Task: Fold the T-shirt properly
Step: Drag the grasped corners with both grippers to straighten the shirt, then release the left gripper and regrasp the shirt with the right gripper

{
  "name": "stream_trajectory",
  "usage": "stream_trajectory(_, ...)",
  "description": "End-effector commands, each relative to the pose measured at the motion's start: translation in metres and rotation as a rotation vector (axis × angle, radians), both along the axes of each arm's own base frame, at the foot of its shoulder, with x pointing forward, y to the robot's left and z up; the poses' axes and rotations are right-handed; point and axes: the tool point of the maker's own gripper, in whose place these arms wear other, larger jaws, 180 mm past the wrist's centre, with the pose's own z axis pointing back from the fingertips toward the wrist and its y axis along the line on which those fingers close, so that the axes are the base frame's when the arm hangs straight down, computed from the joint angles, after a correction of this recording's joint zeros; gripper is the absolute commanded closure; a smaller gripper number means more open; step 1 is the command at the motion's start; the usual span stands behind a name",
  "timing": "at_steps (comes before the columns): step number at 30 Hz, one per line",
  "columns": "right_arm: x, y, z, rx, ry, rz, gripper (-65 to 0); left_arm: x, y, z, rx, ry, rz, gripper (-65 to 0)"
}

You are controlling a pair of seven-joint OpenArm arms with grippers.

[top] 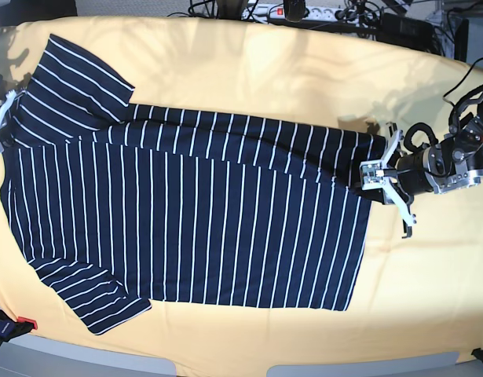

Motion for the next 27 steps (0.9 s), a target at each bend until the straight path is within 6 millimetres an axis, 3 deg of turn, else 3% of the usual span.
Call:
stream_trajectory(1, 0.01, -0.004, 0.014, -0.021, -0.039, 0.013, 0.0, 0.008, 0.004, 0.015, -0.008, -0.04, 0.006, 0.0)
stream_trajectory(9, 0.017, 0.0, 0.02, 0.031, -0.083, -0.014, 0.0, 0.025, 0.032, 0.005, 0.0, -0.045, 0.108, 0.0)
stream_trajectory(20, 0.021, 0.0, 0.025, 0.037, -0.116, -0.016, 0.0, 0.03, 0.011, 0.005, -0.082, -0.056, 0.088, 0.0)
stream_trajectory(23, 0.026, -0.009, 0.03, -0.007, -0.149, -0.043, 0.0, 0.035, 0.009, 0.011, -0.083, -0.075, 0.082, -0.8)
stream_trajectory(27, 0.043, -0.03, 0.053, -0.072, -0.263, -0.144, -32.1, 0.056, 0.017, 0.033, -0.06, -0.15, 0.096, -35.4)
